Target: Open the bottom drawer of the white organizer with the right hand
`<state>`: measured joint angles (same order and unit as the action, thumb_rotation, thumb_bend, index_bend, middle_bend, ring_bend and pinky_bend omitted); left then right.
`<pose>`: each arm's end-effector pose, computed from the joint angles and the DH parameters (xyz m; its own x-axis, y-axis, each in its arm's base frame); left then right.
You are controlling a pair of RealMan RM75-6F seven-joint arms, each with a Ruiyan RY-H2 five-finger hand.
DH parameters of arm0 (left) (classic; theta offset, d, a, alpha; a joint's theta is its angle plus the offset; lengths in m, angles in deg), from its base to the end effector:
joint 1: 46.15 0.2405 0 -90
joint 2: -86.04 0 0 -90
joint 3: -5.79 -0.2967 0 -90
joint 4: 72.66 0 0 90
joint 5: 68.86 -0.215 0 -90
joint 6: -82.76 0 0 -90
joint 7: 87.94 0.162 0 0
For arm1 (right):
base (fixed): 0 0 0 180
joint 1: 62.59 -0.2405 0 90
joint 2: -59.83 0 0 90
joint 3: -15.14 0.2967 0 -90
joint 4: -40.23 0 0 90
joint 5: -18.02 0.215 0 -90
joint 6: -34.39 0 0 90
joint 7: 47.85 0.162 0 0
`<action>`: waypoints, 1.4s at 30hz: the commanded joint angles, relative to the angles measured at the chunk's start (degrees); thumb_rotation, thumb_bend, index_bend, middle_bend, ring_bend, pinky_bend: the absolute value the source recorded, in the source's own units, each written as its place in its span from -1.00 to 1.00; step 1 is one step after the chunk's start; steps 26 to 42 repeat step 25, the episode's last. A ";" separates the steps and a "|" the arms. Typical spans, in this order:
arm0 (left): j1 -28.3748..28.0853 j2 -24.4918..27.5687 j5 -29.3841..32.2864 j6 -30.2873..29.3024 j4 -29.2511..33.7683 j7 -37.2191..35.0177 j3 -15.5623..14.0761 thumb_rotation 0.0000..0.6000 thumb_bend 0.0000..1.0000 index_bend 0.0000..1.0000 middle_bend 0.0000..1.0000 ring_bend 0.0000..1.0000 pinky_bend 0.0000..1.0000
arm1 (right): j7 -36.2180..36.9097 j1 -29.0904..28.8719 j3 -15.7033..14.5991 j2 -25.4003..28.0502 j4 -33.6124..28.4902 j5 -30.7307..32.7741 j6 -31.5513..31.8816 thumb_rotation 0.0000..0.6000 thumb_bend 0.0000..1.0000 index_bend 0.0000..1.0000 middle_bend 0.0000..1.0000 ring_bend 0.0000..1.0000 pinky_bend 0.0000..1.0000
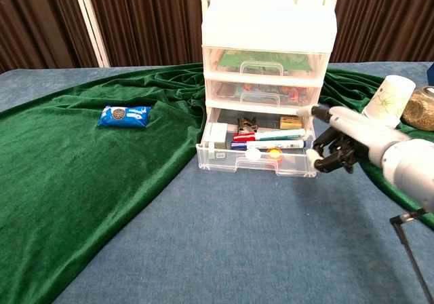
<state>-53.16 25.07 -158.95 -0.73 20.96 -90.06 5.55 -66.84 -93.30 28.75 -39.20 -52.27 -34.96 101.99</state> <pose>-0.3374 0.2027 0.1730 0.4040 0.0687 0.9122 0.9119 -0.1091 -0.3956 -0.1921 -0.3261 -0.0597 0.0087 -0.3020 0.9533 -0.9999 0.0101 0.0123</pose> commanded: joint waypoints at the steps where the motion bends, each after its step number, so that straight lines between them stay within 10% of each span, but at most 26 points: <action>1: 0.10 -0.14 -0.02 -0.26 -0.14 0.12 0.06 1.00 -0.78 -1.00 -1.00 -1.00 -1.00 | -0.77 1.87 -1.37 3.22 -3.14 -3.17 3.28 1.00 -0.03 -0.85 0.35 0.62 0.42; 12: 1.60 -1.45 -0.86 -3.37 -0.11 3.28 0.05 1.00 -0.75 -1.00 -1.00 -1.00 -1.00 | 10.30 11.96 -6.10 20.25 -12.04 -18.10 13.78 1.00 -0.16 -0.85 -0.16 0.14 -0.19; 20: 3.35 -3.40 -0.73 -5.59 -2.34 4.85 -0.23 1.00 -0.78 -1.00 -1.00 -1.00 -1.00 | 22.81 18.45 -11.11 28.05 -6.78 -28.33 18.79 1.00 -0.53 -0.99 -0.98 -0.97 -0.98; 42: 4.01 -4.90 -0.71 -5.64 -4.20 5.85 -0.78 1.00 -0.81 -1.00 -1.00 -1.00 -1.00 | 23.72 21.36 -13.37 31.71 -4.16 -30.37 20.23 1.00 -0.61 -1.00 -1.00 -1.00 -1.00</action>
